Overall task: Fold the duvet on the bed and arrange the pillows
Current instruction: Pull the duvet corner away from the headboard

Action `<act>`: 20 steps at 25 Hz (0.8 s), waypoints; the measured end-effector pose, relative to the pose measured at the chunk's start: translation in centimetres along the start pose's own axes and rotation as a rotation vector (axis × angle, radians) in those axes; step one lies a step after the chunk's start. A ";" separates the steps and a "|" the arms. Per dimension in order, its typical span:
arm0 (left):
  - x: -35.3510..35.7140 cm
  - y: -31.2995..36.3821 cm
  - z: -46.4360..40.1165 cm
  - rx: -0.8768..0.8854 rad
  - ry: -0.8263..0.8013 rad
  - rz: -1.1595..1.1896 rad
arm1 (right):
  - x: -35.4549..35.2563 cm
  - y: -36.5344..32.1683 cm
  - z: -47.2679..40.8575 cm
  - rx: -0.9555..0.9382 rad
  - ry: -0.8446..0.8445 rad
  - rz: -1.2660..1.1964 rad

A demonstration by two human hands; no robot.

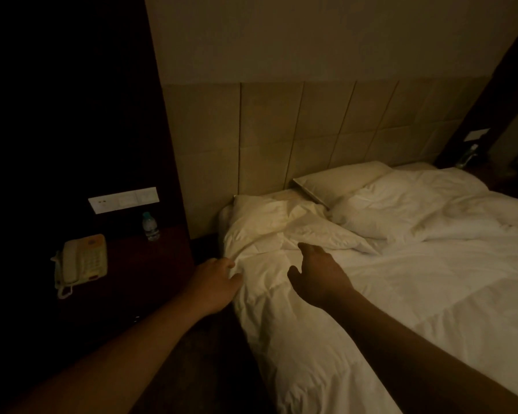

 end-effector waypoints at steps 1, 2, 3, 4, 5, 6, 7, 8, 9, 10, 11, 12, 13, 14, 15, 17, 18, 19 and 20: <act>0.0 -0.5 -1.1 0.001 -0.010 0.001 | 0.3 -0.6 -1.0 0.004 0.001 0.002; 0.0 -1.0 -2.1 0.002 -0.019 0.005 | 0.7 -1.1 -1.9 0.007 0.002 0.003; 0.2 -1.5 -3.2 0.001 -0.034 0.009 | 1.0 -1.5 -2.9 0.014 0.004 0.002; 0.6 -1.9 -4.3 0.000 -0.055 0.013 | 1.5 -1.7 -3.8 0.023 0.002 -0.003; 1.1 -2.3 -5.5 -0.003 -0.079 0.017 | 2.0 -1.8 -4.8 0.033 0.000 -0.010; 1.6 -2.7 -6.5 -0.006 -0.100 0.019 | 2.6 -1.9 -5.6 0.042 -0.005 -0.018; 2.1 -2.9 -7.7 -0.008 -0.115 0.018 | 3.1 -1.8 -6.6 0.054 -0.010 -0.027; 2.5 -2.9 -8.7 -0.008 -0.123 0.012 | 3.6 -1.6 -7.5 0.065 -0.014 -0.034; 2.8 -2.8 -9.5 -0.010 -0.128 -0.001 | 3.9 -1.3 -8.3 0.075 -0.017 -0.040; 3.1 -2.6 -11.1 -0.010 -0.135 -0.016 | 4.4 -0.8 -9.7 0.089 -0.019 -0.047; 3.5 -2.5 -12.5 -0.013 -0.144 -0.030 | 4.9 -0.3 -11.1 0.102 -0.020 -0.053; 3.8 -2.5 -14.0 -0.016 -0.152 -0.038 | 5.3 0.1 -12.6 0.109 -0.017 -0.060; 4.0 -2.6 -15.6 -0.025 -0.162 -0.042 | 5.7 0.5 -14.2 0.116 -0.015 -0.071; 4.3 -2.7 -16.9 -0.041 -0.173 -0.045 | 6.1 0.9 -15.8 0.126 -0.017 -0.088; 4.6 -2.7 -18.5 -0.062 -0.184 -0.052 | 6.4 1.4 -17.6 0.137 -0.019 -0.112; 4.8 -2.6 -21.4 -0.088 -0.201 -0.089 | 6.9 2.3 -20.9 0.153 -0.020 -0.147; 4.9 -2.3 -23.0 -0.089 -0.205 -0.108 | 7.1 2.8 -22.5 0.163 -0.019 -0.162; 5.0 -1.9 -24.5 -0.089 -0.207 -0.118 | 7.3 3.3 -23.8 0.172 -0.021 -0.171; 5.2 -1.5 -26.1 -0.089 -0.210 -0.121 | 7.8 4.0 -25.1 0.183 -0.026 -0.179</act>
Point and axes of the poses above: each hand's wrist, its own z-axis away from the middle knuckle, its own x-axis out of the palm, y = z × x, the point moved 10 cm from there along -z, towards the middle knuckle, and after that the axes turned 7 degrees about y, right-handed, at the moved point
